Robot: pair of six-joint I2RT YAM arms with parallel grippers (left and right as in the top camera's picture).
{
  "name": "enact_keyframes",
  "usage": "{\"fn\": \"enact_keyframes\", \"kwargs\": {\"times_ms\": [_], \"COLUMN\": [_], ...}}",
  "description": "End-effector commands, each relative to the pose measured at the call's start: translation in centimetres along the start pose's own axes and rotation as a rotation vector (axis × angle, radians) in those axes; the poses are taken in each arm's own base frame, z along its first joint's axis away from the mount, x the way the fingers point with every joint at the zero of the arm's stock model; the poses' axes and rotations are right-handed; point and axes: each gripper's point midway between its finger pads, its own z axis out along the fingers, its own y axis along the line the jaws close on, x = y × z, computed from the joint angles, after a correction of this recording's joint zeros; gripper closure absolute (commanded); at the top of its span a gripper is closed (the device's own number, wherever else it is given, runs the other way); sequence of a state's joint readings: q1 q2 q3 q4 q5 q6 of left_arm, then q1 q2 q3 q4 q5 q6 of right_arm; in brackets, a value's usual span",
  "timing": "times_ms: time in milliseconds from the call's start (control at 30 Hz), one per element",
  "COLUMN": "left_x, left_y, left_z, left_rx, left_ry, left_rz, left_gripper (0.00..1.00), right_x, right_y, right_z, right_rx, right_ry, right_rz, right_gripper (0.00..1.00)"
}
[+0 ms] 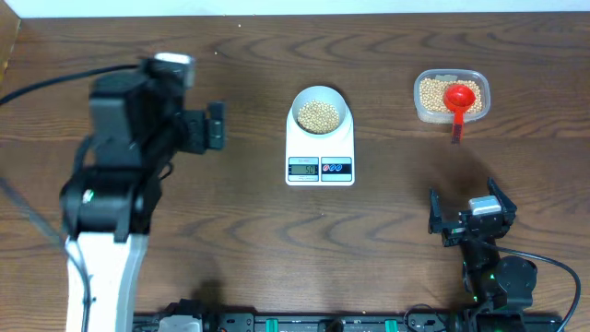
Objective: Scoop item into bowl and weigh 50g on scale
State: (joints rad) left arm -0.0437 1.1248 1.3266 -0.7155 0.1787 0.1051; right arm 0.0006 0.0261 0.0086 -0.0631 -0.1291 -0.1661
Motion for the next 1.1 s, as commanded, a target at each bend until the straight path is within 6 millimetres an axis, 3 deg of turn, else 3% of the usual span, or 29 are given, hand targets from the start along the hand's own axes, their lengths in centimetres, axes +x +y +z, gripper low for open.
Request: {"fn": "enact_keyframes", "kwargs": {"times_ms": [0, 133, 300, 700, 1067], "left_x": [0.2, 0.8, 3.6, 11.2, 15.4], "left_y": [0.8, 1.9, 2.4, 2.5, 3.2], "left_z": [-1.5, -2.4, -2.4, -1.9, -1.2], "left_rx": [-0.012, -0.057, -0.097, -0.139, -0.201], "left_ry": [-0.073, -0.197, -0.328, -0.441, -0.538], "left_rz": [-0.036, -0.015, 0.011, 0.021, 0.026], "left_gripper": [0.02, 0.02, 0.02, 0.02, 0.02], "right_x": [0.3, 0.3, 0.3, 0.3, 0.3], "right_y": [0.1, 0.1, 0.1, 0.1, 0.1], "right_z": [0.0, 0.0, 0.0, 0.0, 0.0], "right_rx": [0.002, 0.001, 0.001, 0.001, 0.002], "right_ry": [0.009, 0.008, 0.009, 0.008, 0.009], "right_rz": [-0.007, -0.007, -0.007, -0.007, -0.007], "right_gripper": [0.01, 0.01, 0.01, 0.01, 0.01]}}
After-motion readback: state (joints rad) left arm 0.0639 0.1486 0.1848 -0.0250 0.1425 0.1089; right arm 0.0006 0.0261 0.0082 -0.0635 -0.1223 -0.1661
